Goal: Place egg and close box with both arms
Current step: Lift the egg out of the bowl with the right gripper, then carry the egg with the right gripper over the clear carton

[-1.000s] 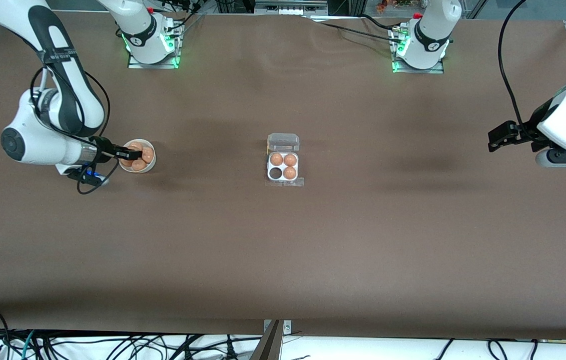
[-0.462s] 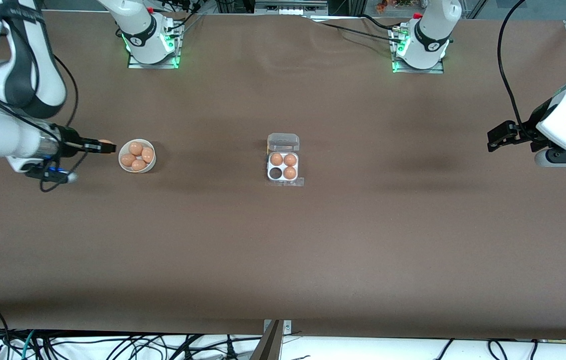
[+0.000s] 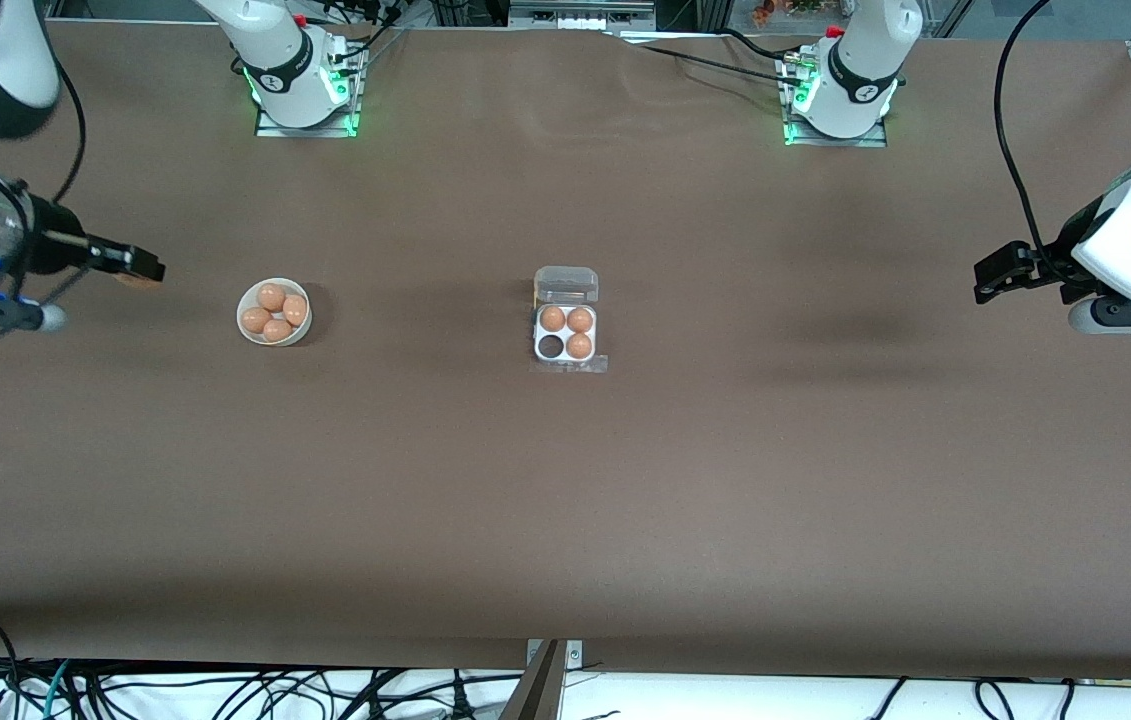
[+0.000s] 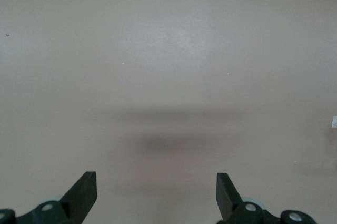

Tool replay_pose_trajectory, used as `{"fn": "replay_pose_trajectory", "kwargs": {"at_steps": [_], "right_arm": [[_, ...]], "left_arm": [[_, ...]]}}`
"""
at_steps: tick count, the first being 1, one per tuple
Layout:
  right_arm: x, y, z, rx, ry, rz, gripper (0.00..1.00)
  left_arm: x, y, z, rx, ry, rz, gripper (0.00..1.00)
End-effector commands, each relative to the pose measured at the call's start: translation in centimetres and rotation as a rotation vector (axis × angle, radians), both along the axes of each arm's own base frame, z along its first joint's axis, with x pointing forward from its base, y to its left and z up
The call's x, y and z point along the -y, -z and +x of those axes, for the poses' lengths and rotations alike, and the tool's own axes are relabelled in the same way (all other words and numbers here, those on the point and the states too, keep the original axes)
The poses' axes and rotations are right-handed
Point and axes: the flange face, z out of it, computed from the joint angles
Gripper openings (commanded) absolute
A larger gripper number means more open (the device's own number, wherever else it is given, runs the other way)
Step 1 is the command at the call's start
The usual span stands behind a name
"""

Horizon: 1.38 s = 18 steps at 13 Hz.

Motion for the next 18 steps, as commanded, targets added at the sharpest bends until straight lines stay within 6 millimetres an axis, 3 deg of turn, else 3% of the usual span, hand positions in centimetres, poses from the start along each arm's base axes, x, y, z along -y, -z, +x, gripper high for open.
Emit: {"fn": "replay_pose_trajectory", "kwargs": {"at_steps": [1,2,6,11,15,18], "right_arm": [[-2.1,-3.3,0.3,0.024,0.023,-0.025,0.00],[-3.4,-3.5,0.6,0.029,0.047,-0.029,0.00],[-11.7,-1.0,2.4,0.028,0.124,-0.050,0.00],[-21.9,4.3,4.5,0.077,0.185,-0.036,0.00],[-27.2,6.9,4.0,0.059,0.198,-0.048,0.00],[-31.0,11.0,3.8,0.037,0.192,-0.059,0.00]], "left_arm": [[-1.2,-0.5,0.3,0.010,-0.013,0.006,1.00],[-1.5,-0.5,0.3,0.010,-0.018,0.005,1.00],[-1.1,-1.2,0.4,0.025,-0.016,0.006,1.00],[-1.0,-1.1,0.5,0.024,-0.013,0.006,1.00],[-0.7,-0.5,0.7,0.013,-0.013,0.006,1.00],[-0.1,-0.3,0.8,0.010,-0.007,0.006,1.00]]}}
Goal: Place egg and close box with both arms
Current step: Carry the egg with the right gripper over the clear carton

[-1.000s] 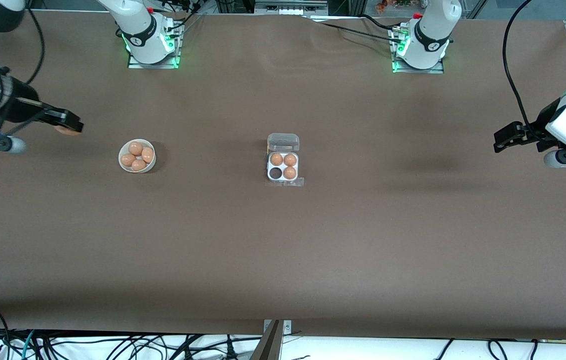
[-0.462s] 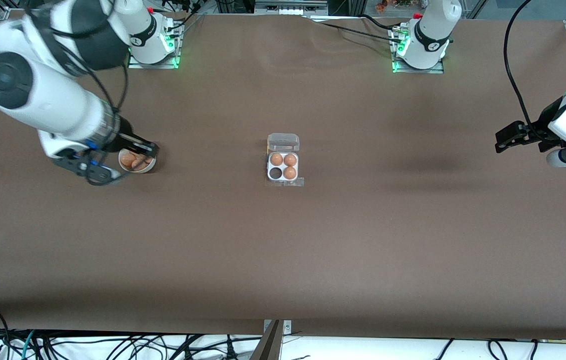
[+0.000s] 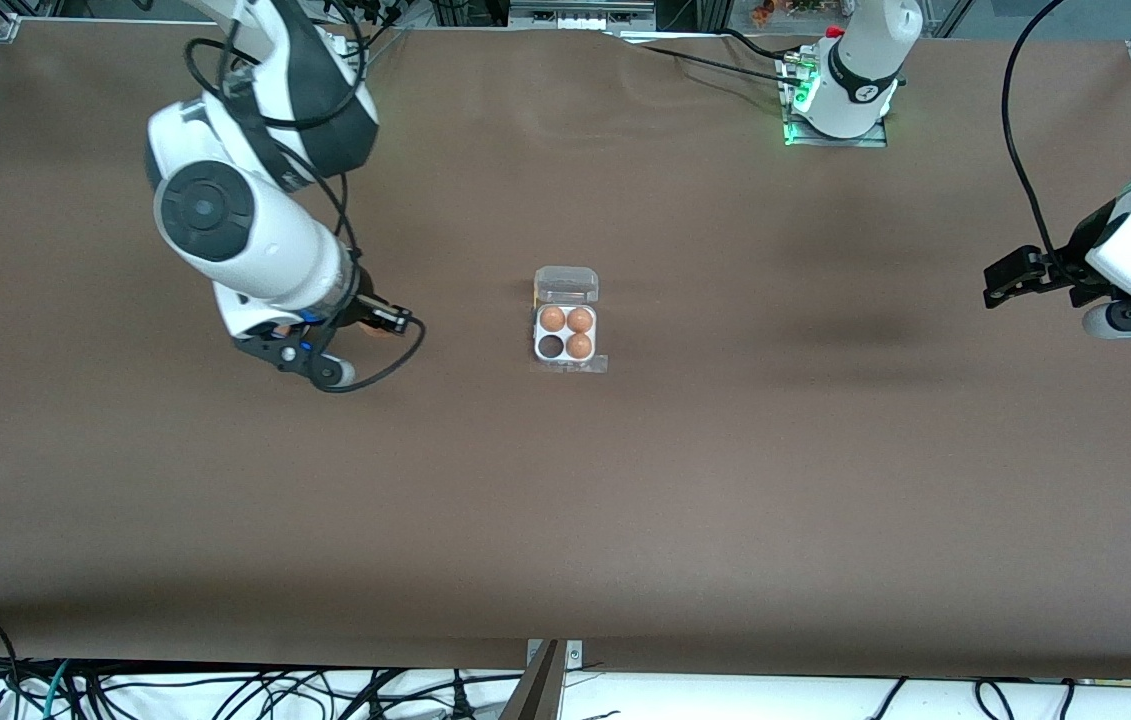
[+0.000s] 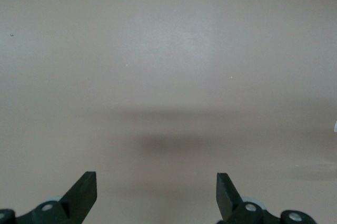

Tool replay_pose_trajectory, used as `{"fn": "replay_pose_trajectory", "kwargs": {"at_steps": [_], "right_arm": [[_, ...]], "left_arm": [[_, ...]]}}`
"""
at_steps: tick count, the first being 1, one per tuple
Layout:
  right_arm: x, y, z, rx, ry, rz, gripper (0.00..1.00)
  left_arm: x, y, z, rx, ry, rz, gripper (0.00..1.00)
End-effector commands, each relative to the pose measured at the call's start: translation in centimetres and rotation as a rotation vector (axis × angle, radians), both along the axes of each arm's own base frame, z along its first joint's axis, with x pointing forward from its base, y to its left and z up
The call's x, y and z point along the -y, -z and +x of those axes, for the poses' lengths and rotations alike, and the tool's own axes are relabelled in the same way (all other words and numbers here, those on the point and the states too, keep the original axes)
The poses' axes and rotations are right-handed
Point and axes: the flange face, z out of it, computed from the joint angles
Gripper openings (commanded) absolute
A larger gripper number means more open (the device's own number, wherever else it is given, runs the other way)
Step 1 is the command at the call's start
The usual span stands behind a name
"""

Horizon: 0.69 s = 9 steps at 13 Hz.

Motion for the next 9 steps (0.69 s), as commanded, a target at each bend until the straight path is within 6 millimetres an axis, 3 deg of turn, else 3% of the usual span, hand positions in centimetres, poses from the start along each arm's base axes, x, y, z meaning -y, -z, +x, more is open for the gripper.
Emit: {"fn": "replay_pose_trajectory", "kwargs": {"at_steps": [1,5,9], "right_arm": [[-3.5,3.0,0.4,-0.001,0.008,-0.006,0.00],[-8.0,6.9,-0.1,0.013,0.014,-0.004,0.00],[-11.9,9.5,-0.5,0.054,0.005,0.022,0.00]], "left_arm": [[0.5,-0.3,0.4,0.006,0.003,0.006,1.00],[0.9,0.6,0.8,-0.007,0.009,0.005,1.00],[1.1,0.8,0.9,-0.009,0.011,0.007,1.00]]}}
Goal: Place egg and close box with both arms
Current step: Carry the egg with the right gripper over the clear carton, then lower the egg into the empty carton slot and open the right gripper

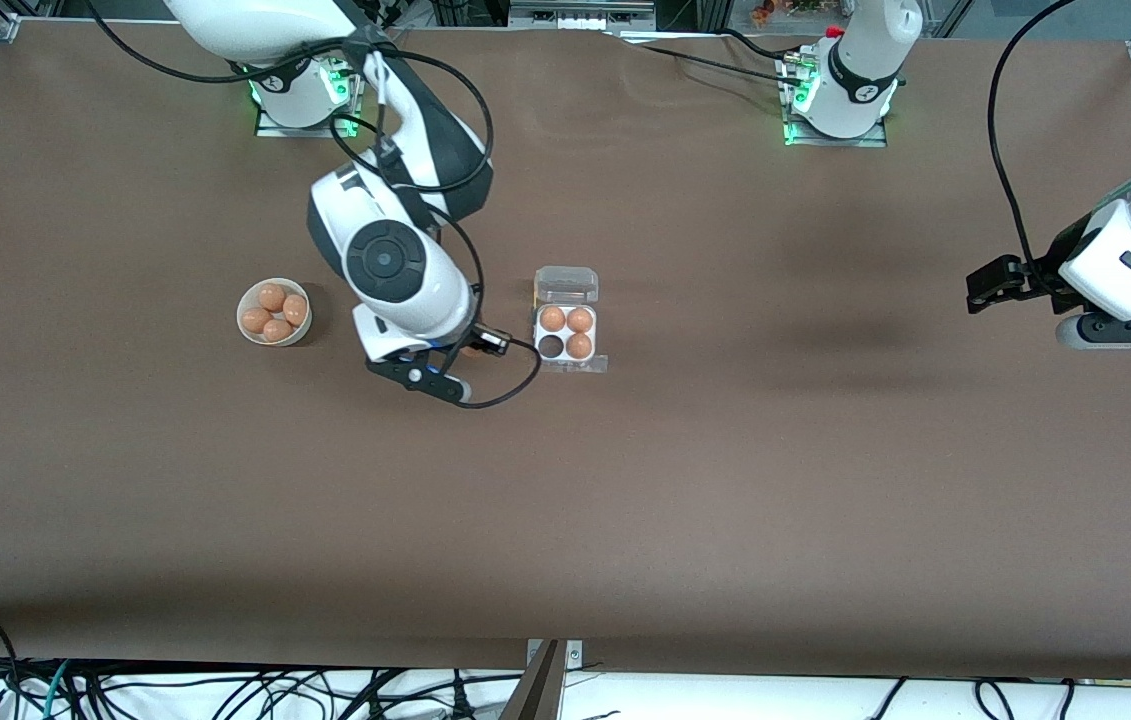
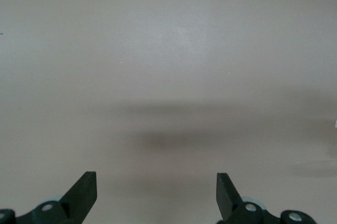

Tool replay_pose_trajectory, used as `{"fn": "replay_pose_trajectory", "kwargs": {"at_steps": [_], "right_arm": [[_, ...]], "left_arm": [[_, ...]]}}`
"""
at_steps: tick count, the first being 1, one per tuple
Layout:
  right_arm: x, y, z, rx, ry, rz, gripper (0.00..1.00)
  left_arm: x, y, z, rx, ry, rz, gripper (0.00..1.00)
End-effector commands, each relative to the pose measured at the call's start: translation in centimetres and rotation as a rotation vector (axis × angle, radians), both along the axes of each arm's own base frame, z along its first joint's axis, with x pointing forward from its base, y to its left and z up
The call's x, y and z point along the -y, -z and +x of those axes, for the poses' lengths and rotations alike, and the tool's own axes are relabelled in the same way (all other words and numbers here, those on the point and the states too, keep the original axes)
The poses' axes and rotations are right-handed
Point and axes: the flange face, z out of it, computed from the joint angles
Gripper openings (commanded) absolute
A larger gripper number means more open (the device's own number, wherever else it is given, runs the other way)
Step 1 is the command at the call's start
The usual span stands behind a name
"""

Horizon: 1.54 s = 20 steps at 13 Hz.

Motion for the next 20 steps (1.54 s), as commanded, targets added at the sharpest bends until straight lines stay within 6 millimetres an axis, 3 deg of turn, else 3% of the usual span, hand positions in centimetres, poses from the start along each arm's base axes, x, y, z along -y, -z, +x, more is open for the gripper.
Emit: {"fn": "replay_pose_trajectory", "kwargs": {"at_steps": [1,4,14,20], "right_arm": [[-2.9,1.6,-0.2,0.031,0.003,0.006,0.00],[-5.4,4.1,-1.5,0.031,-0.012,0.007,0.00],[-10.0,10.6,-4.9,0.020,-0.014,-0.008,0.00],[-10.0,13.4,-6.4,0.013,-0.037,-0.055,0.00]], "left_arm": [[0.3,-0.1,0.6,0.005,-0.002,0.005,1.00],[2.0,0.1,0.6,0.002,0.022,0.005,1.00],[2.5,0.5,0.7,-0.005,0.026,-0.004,1.00],[3.5,1.3,0.9,-0.019,0.024,-0.022,1.00]]}}
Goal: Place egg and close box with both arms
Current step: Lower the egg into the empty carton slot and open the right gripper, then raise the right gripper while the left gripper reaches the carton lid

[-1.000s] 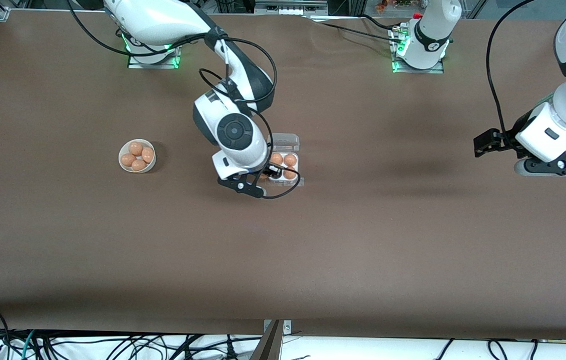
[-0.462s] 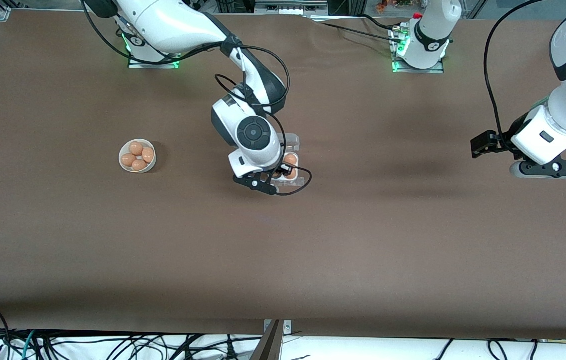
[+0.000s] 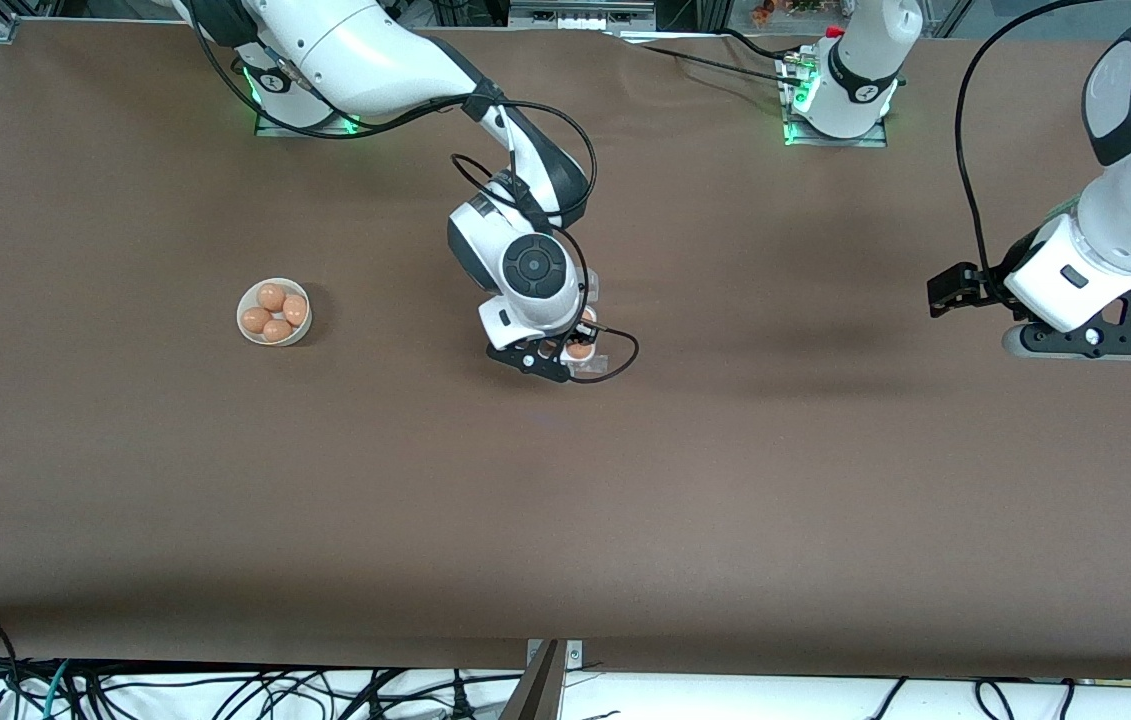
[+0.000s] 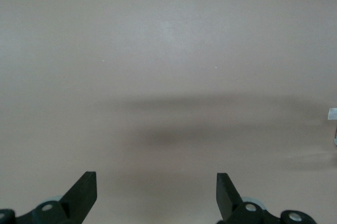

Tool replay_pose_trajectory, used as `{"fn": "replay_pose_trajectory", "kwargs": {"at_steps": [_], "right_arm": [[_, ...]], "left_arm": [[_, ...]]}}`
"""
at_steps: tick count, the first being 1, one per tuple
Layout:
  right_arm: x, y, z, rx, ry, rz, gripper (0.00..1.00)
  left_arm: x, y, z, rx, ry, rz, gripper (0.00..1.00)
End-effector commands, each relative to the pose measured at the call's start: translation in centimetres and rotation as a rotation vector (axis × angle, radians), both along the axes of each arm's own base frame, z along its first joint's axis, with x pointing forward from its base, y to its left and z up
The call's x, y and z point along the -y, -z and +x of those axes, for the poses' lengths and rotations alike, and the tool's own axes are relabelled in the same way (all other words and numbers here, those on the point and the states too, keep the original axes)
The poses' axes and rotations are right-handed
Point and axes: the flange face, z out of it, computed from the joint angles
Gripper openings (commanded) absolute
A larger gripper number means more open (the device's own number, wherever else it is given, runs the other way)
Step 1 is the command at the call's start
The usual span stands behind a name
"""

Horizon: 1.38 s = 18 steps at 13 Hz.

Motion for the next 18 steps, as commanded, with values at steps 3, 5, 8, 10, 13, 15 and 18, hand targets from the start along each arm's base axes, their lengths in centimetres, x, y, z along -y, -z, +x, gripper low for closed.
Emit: {"fn": "replay_pose_trajectory", "kwargs": {"at_steps": [3,5,8,10,13,15,18], "right_arm": [[0.6,0.7,0.1,0.035,-0.010,-0.048,0.00],[0.6,0.7,0.1,0.035,-0.010,-0.048,0.00],[0.7,0.5,0.3,0.035,0.000,-0.045,0.60],[0.6,0.3,0.2,0.036,0.007,-0.045,1.00],[0.6,-0.2,0.4,0.033,0.008,-0.040,1.00],[1.4,-1.2,0.8,0.025,0.011,-0.048,1.00],[5.9,-6.8,4.0,0.041,0.060,-0.069,1.00]], "left_arm": [[0.6,0.1,0.6,-0.001,-0.002,-0.024,1.00],[2.3,-0.1,0.7,0.005,0.016,-0.025,1.00],[5.9,1.4,0.8,-0.035,0.035,-0.127,1.00],[7.7,2.9,1.0,-0.065,0.035,-0.161,1.00],[9.7,4.5,1.1,-0.093,0.059,-0.170,1.00],[11.9,5.4,0.7,-0.111,0.085,-0.171,0.97],[16.5,7.4,-0.7,-0.190,0.045,-0.240,0.72]]}}
